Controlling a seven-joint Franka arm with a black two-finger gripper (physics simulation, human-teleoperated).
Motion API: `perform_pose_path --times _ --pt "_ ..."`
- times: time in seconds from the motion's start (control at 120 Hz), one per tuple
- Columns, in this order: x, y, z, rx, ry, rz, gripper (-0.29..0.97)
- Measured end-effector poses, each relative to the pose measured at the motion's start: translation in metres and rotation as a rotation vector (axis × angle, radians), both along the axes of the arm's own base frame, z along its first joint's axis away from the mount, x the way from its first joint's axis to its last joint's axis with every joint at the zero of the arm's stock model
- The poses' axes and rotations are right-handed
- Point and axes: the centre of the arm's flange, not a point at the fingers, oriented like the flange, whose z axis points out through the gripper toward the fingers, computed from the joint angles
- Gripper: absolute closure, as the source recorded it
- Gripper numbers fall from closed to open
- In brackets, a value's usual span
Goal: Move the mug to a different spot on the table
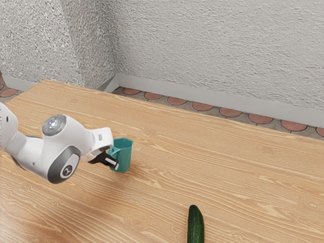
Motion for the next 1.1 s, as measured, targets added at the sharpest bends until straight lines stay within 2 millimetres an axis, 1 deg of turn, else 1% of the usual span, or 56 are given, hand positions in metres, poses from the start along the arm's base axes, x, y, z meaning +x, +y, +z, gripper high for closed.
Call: perform_pose_path --times 0.125,0.4,0.508,0.842,1.042,1.1 --pt "0.000 -0.010 -0.007 0.001 0.014 -0.020 0.69" --pt "-0.002 -0.008 -0.010 -0.001 0.024 -0.011 0.46" --pt "-0.005 -0.009 -0.009 -0.003 0.028 -0.009 0.39" --pt "-0.007 -0.009 -0.009 -0.007 0.033 -0.003 0.30" --pt "-0.007 -0.009 0.003 -0.010 0.030 0.000 0.17" --pt "-0.007 -0.009 0.012 -0.011 0.028 0.001 0.14"
